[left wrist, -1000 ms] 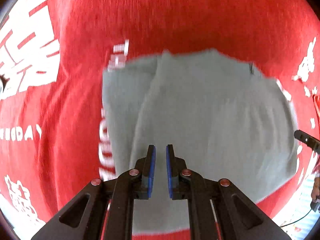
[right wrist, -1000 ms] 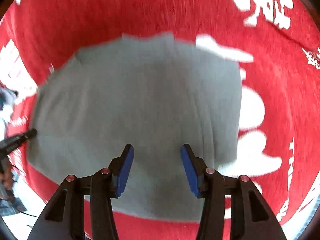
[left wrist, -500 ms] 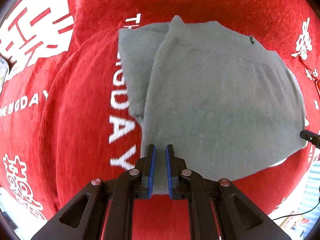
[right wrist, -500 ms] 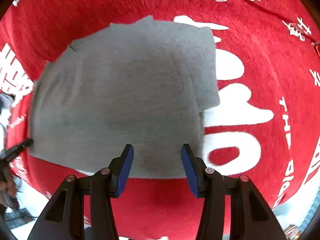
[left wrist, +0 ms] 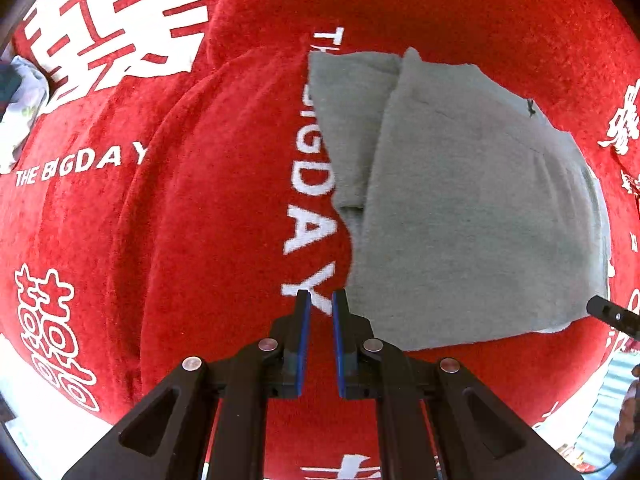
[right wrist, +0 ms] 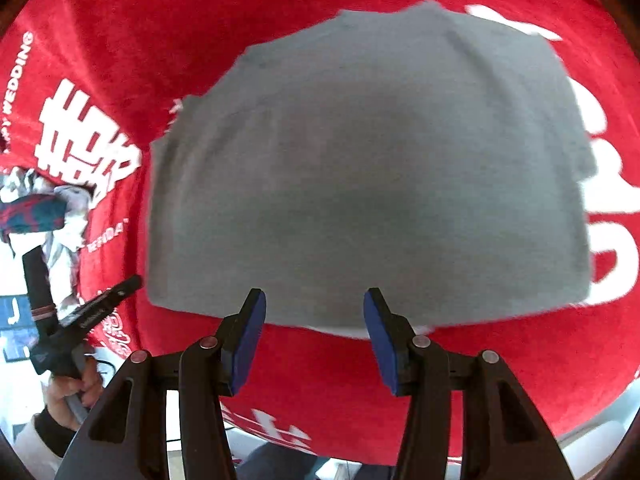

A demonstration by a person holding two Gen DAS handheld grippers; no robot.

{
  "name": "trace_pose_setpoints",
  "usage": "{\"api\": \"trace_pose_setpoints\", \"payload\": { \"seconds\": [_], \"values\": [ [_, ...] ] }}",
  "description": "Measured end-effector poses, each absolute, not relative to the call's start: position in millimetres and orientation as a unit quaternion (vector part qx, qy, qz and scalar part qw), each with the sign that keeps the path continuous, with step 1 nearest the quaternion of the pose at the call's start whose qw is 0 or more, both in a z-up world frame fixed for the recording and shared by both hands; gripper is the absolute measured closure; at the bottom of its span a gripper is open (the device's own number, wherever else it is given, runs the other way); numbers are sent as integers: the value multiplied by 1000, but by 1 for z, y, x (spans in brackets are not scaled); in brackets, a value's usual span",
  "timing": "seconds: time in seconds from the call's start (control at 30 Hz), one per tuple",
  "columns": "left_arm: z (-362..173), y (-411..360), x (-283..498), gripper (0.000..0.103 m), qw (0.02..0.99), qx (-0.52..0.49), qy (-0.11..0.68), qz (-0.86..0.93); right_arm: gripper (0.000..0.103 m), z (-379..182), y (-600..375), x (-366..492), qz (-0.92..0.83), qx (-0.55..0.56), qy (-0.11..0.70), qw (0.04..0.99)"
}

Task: Fold small clothes

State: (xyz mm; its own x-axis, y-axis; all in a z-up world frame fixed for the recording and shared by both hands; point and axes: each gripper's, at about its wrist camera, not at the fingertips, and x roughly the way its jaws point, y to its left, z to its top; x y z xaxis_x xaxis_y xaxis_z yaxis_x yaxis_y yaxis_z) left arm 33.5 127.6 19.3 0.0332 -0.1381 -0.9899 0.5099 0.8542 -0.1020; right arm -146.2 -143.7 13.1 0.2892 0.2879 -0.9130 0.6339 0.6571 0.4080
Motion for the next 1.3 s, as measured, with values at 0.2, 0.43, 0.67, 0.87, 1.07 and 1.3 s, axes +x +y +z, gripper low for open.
{"api": "trace_pose_setpoints", "payload": {
  "seconds": [0.2, 0.43, 0.67, 0.87, 1.07, 1.3],
  "values": [
    [20, 129, 39, 91, 716, 135, 644, -234, 48, 10, -132, -53, -70, 421, 554, 715],
    [17, 131, 41, 91, 715, 120, 645, -239, 48, -9, -103, 63, -29, 435, 548, 714],
    [22, 142, 49, 91, 722, 99, 644, -231, 101, -28, -97, 96, -100, 389, 553, 730],
    [22, 143, 42, 91, 724, 87, 637, -251, 101, -54, -76, 120, -42, 360, 593, 719],
    [4, 145, 37, 91, 709, 81, 658, -241, 100, -24, -65, 91, 6, 347, 593, 727],
    [1, 169, 49, 91, 714, 82, 663, -209, 100, -28, -8, 24, 69, 351, 620, 698]
  ]
}}
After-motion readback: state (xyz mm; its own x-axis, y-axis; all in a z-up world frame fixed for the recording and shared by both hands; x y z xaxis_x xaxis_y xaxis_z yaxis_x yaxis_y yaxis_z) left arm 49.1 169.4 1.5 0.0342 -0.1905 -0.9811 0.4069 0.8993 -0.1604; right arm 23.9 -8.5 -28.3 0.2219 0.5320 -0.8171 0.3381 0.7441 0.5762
